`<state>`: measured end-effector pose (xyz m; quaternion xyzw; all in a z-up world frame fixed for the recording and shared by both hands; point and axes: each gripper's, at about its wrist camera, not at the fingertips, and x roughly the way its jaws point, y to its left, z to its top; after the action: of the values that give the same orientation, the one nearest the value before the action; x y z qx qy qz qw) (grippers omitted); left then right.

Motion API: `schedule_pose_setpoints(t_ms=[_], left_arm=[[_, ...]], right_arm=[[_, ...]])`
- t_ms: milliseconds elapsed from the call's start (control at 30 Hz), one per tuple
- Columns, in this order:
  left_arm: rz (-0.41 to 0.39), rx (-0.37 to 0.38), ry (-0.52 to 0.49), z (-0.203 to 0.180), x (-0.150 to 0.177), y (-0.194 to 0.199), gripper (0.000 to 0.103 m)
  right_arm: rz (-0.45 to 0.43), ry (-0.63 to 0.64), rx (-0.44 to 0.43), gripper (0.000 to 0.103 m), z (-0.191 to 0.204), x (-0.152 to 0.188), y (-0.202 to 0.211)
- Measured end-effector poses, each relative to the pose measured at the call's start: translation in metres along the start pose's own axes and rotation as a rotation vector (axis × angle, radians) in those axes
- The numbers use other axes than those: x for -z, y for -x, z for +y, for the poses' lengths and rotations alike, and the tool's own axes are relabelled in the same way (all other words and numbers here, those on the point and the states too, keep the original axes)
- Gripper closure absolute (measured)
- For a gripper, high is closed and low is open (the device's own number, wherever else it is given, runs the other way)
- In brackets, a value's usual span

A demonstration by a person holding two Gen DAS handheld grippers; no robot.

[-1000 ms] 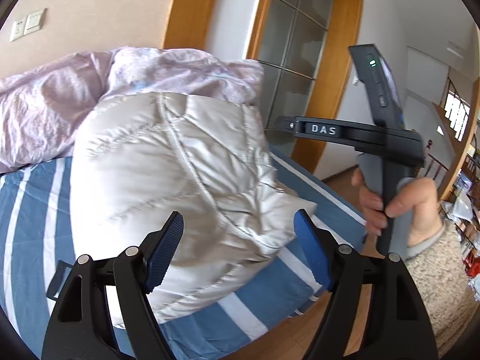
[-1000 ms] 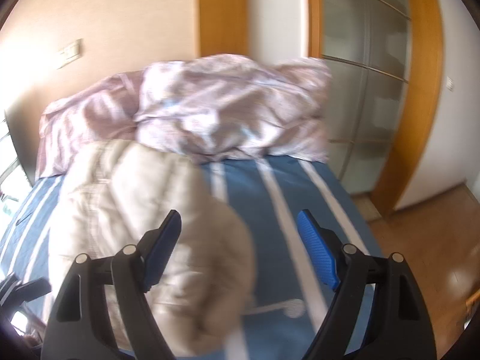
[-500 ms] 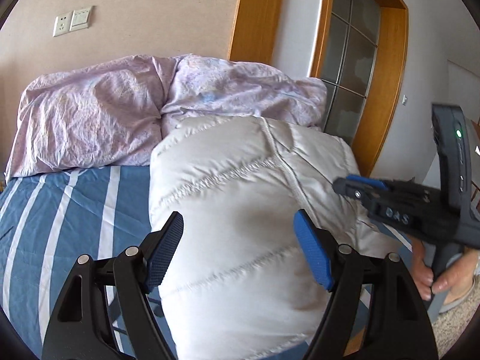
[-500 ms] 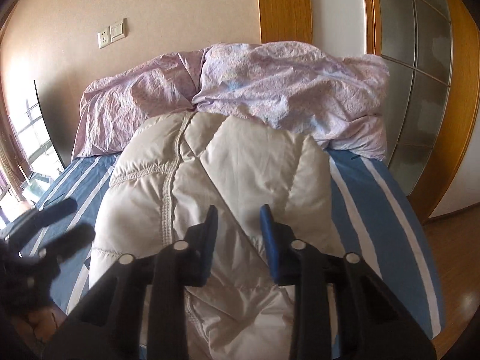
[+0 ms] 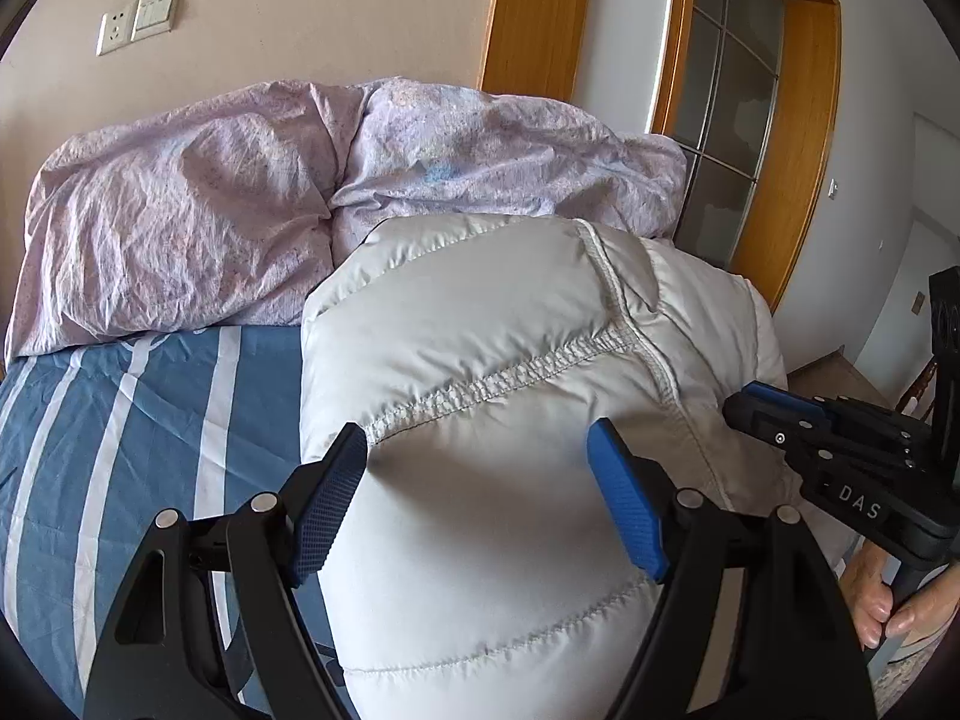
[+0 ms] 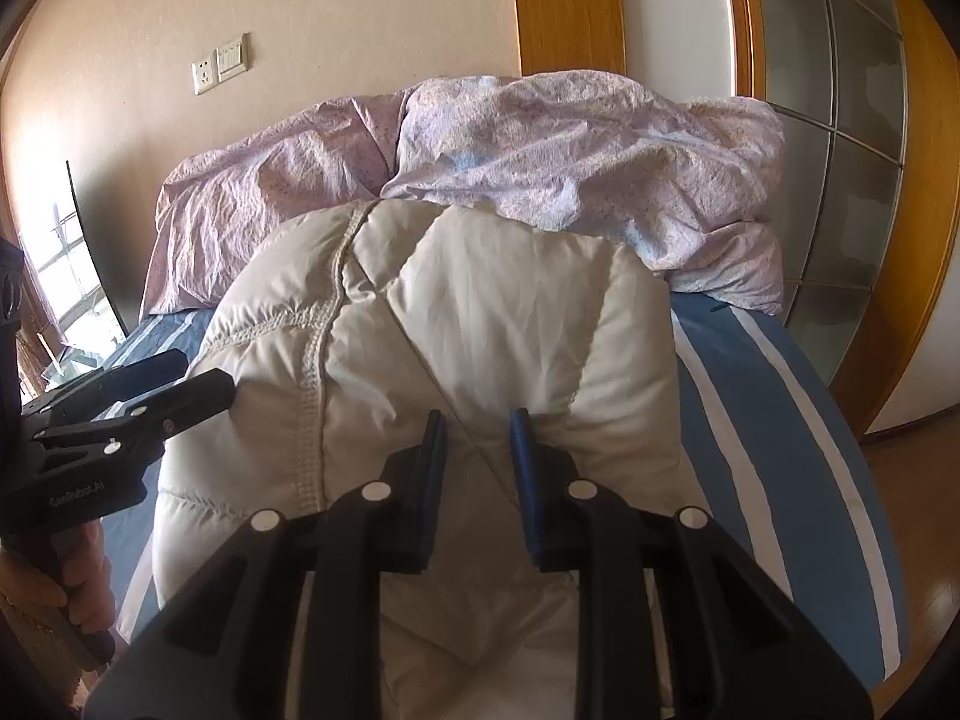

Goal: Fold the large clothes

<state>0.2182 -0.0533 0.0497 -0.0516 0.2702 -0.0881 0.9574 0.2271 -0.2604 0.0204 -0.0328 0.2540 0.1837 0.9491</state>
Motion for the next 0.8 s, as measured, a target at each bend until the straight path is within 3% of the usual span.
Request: schedule_pose_setpoints(t_ms=[533, 800], left_arm=[[0.01, -0.043, -0.03, -0.002, 0.006, -0.031, 0.021], [0.054, -0.047, 0.005, 0.005, 0.004, -0.055, 0.014]], right_arm=[[0.073, -0.05, -0.038, 0.08, -0.017, 0.007, -0.048], [0.104, -0.089, -0.068, 0.08, -0.03, 0.008, -0.078]])
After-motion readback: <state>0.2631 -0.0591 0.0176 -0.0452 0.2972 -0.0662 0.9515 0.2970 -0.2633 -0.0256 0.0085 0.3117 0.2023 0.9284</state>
